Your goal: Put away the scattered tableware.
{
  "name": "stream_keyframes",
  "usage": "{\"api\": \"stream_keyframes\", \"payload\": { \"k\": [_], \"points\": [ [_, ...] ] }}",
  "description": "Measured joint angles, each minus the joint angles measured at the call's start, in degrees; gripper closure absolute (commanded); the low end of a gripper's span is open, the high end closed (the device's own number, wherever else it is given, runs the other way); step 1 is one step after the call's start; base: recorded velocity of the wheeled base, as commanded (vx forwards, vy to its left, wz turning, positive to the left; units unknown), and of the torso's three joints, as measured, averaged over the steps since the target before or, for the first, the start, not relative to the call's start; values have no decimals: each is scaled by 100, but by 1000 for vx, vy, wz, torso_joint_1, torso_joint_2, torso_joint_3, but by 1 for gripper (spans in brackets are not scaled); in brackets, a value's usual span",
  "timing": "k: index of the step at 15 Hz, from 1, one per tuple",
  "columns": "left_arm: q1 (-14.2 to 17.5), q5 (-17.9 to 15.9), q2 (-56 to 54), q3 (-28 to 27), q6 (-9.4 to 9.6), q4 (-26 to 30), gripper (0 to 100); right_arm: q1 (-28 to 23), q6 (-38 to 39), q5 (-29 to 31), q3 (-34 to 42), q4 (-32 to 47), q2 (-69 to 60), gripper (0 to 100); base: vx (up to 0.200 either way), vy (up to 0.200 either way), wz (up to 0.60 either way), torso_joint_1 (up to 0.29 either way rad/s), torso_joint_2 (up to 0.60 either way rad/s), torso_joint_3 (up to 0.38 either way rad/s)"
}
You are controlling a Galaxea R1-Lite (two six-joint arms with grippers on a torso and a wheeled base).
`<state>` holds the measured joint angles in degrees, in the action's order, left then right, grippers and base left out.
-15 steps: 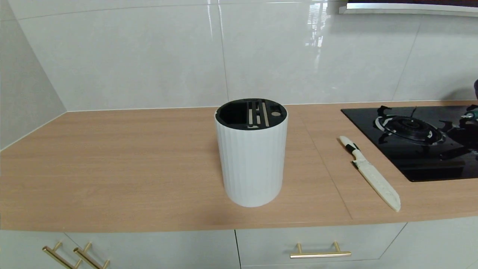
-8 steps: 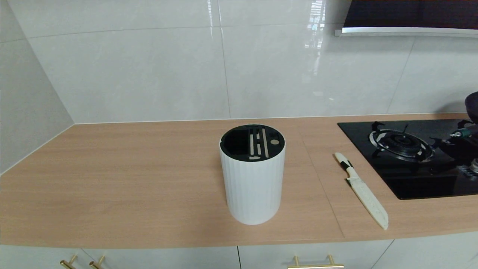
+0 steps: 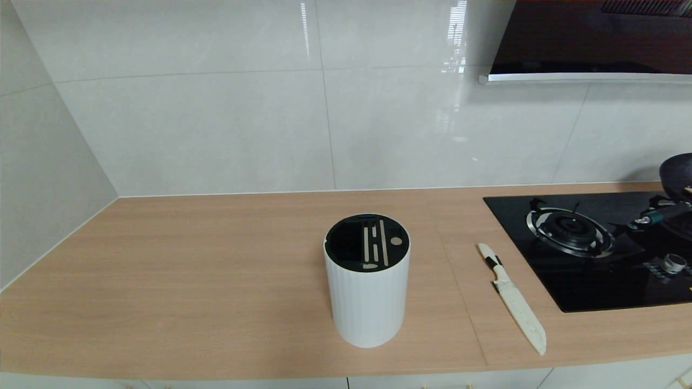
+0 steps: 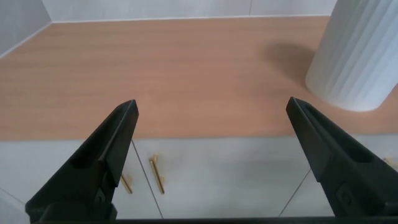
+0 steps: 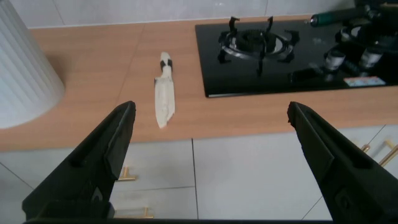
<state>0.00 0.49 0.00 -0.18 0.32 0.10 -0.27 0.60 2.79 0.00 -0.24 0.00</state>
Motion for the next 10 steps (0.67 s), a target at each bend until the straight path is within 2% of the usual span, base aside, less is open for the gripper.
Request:
{"api": "stream_keyframes", "payload": {
  "k": [2,10],
  "points": [
    [0,2,0,0,0,-2,0,0,2,0,0,0,0,0,0,0,0,139,-266,-137],
    [0,9,0,2,0,0,0,0,-161,-28,0,-2,41,0,0,0,0,3,-6,-3]
  ]
}}
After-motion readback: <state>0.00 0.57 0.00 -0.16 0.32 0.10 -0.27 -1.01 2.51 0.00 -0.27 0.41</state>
